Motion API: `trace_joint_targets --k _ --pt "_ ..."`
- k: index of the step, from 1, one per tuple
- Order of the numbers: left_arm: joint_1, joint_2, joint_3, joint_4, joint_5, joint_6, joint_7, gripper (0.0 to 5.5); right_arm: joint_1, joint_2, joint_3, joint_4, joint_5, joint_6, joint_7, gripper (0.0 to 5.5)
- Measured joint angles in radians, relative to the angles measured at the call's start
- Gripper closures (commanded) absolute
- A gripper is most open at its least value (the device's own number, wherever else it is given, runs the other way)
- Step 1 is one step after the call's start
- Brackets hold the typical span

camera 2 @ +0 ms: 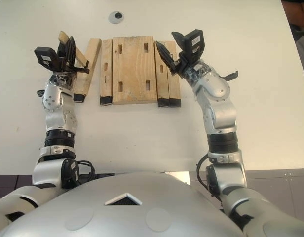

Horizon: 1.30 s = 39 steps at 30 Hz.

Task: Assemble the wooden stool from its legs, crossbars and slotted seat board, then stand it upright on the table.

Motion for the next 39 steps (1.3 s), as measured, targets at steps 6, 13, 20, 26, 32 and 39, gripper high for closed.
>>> trace_joint_targets --k 6,13,20,26,32,39 --pt "0.085 0.016 -0.001 -0.080 0.004 0.215 0.037 4.39 0.030 0.001 0.016 0.000 -0.040 -0.033 -0.021 2.68" --pt "0.128 0.094 -0.008 -0.401 -0.032 0.594 0.017 3.39 0.062 0.004 0.021 -0.009 -0.058 -0.048 -0.043 2.68" --pt "0.160 0.117 0.006 -0.621 -0.070 0.984 0.104 2.44 0.067 0.004 0.021 -0.013 -0.059 -0.055 -0.054 2.68" --pt "0.159 0.084 0.015 -0.630 -0.070 1.093 0.150 2.44 0.072 0.004 0.023 -0.018 -0.059 -0.055 -0.062 2.68" --pt "0.161 0.087 -0.002 -0.628 -0.058 1.157 0.147 2.95 0.072 0.003 0.023 -0.018 -0.059 -0.055 -0.064 2.68" --pt "0.177 0.146 -0.085 -0.642 -0.010 1.146 0.085 3.51 0.067 0.003 0.021 -0.017 -0.059 -0.055 -0.065 2.68"
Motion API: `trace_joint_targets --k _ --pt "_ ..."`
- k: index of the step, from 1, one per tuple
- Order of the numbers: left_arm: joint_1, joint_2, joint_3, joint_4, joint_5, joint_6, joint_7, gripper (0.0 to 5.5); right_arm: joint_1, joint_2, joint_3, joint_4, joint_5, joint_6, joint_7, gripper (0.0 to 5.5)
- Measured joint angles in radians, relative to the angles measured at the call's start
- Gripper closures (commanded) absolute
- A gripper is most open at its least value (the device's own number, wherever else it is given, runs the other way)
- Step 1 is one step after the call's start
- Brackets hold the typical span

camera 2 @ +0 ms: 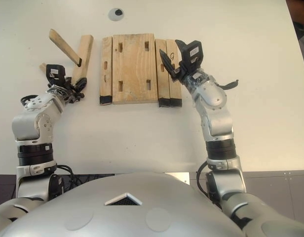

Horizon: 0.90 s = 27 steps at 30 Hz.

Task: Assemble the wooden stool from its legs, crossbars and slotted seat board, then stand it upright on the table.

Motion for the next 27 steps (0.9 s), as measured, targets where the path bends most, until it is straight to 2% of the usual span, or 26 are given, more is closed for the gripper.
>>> trace_joint_targets --k 4,8,11,14,15,18,21,24,27 --pt "-0.003 -0.034 0.049 0.008 -0.003 -0.086 0.019 3.51 -0.020 -0.002 -0.025 0.001 0.003 0.000 -0.004 2.68" --pt "-0.148 -0.080 0.148 -0.004 -0.138 -0.175 -0.032 3.51 -0.085 -0.006 -0.083 0.018 0.034 0.007 0.005 2.68" --pt "-0.245 -0.127 0.202 0.044 -0.368 -0.073 -0.157 3.51 -0.158 -0.001 -0.151 0.045 0.175 0.106 0.063 2.68" --pt "-0.304 -0.143 0.244 0.134 -0.572 0.057 -0.301 3.51 -0.278 0.003 -0.245 0.078 0.410 0.303 0.120 2.68" --pt "-0.325 -0.141 0.252 0.167 -0.633 0.103 -0.362 3.51 -0.325 0.003 -0.277 0.097 0.504 0.393 0.141 2.46" --pt "-0.377 -0.135 0.240 0.248 -0.751 0.208 -0.527 3.51 -0.436 0.003 -0.351 0.160 0.740 0.620 0.178 1.98" --pt "-0.392 -0.127 0.196 0.289 -0.790 0.271 -0.646 3.51 -0.488 0.016 -0.416 0.235 0.913 0.789 0.142 1.94" --pt "-0.397 -0.129 0.163 0.307 -0.797 0.292 -0.695 3.51 -0.541 0.042 -0.455 0.299 1.035 0.903 0.083 1.94" --pt "-0.397 -0.138 0.142 0.307 -0.797 0.296 -0.702 3.51 -0.549 0.043 -0.465 0.316 1.063 0.944 0.044 1.94"
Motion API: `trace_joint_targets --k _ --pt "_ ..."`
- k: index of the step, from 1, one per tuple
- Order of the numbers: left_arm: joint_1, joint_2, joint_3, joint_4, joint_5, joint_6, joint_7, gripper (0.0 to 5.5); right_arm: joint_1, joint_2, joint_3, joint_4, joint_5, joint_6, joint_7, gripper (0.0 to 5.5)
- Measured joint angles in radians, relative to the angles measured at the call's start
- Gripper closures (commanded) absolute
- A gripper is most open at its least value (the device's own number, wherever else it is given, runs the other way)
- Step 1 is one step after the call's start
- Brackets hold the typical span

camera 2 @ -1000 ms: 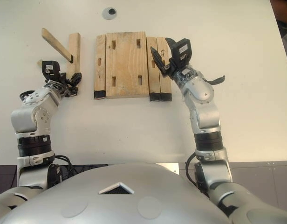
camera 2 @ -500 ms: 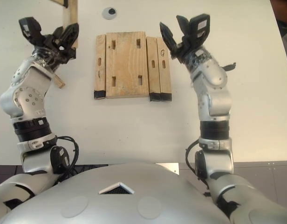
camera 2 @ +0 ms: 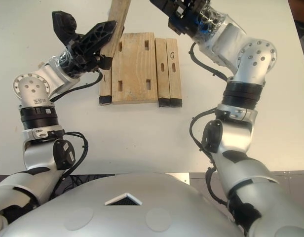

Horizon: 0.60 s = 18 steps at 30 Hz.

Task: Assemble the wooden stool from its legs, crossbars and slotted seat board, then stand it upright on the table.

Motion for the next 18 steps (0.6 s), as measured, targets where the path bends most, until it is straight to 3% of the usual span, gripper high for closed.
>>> trace_joint_targets --k 3,12,15,16,18 --pt "0.000 -0.002 -0.024 -0.004 0.001 0.002 -0.020 3.51 0.000 0.027 0.005 0.013 0.006 0.021 -0.024 1.94" --pt "0.000 0.001 -0.042 -0.003 0.021 0.000 -0.026 3.51 -0.005 0.033 0.025 0.043 -0.002 0.026 -0.019 3.28" --pt "0.000 0.001 -0.044 -0.003 0.025 -0.005 -0.025 3.51 -0.019 0.030 0.030 0.054 -0.024 0.025 -0.010 3.33" --pt "0.000 0.001 -0.044 -0.003 0.030 -0.008 -0.024 3.14 -0.021 0.030 0.031 0.060 -0.034 0.021 -0.001 3.34" --pt "-0.001 -0.001 -0.047 0.001 0.043 -0.022 -0.019 2.96 -0.022 0.029 0.032 0.071 -0.056 0.003 0.008 3.41"
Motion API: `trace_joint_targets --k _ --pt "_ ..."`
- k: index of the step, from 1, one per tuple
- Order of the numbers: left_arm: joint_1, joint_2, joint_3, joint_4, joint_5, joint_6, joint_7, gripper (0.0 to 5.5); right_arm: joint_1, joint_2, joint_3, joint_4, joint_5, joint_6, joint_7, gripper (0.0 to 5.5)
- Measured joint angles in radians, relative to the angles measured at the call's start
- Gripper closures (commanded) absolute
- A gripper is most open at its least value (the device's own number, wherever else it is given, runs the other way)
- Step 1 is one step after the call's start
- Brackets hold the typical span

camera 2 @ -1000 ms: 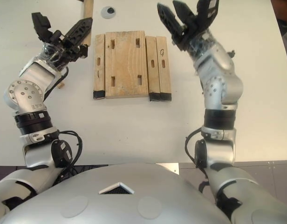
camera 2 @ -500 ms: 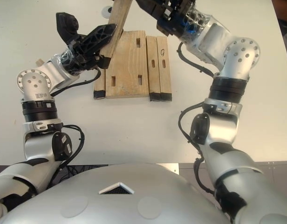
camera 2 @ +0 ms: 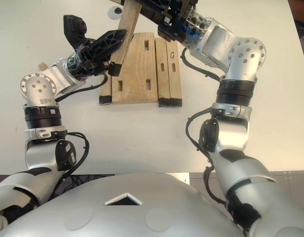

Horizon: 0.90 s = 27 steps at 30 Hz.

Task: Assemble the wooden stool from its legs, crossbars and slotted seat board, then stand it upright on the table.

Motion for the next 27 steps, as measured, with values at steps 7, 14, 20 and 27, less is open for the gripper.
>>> trace_joint_targets --k 7,14,20,27 --pt "0.017 0.062 0.068 0.167 0.071 -0.091 0.026 1.75 0.042 -0.048 0.058 0.016 -0.202 -0.193 0.187 3.43" --pt "0.049 0.080 0.112 0.243 0.182 -0.261 0.087 1.56 0.208 -0.156 0.265 -0.005 -0.493 -0.557 0.594 3.44" --pt "0.065 0.076 0.125 0.223 0.182 -0.270 0.101 1.56 0.225 -0.146 0.281 0.072 -0.566 -0.716 0.676 3.45" --pt "0.067 0.067 0.127 0.223 0.185 -0.271 0.107 1.56 0.180 -0.115 0.291 0.166 -0.615 -0.845 0.725 3.45"
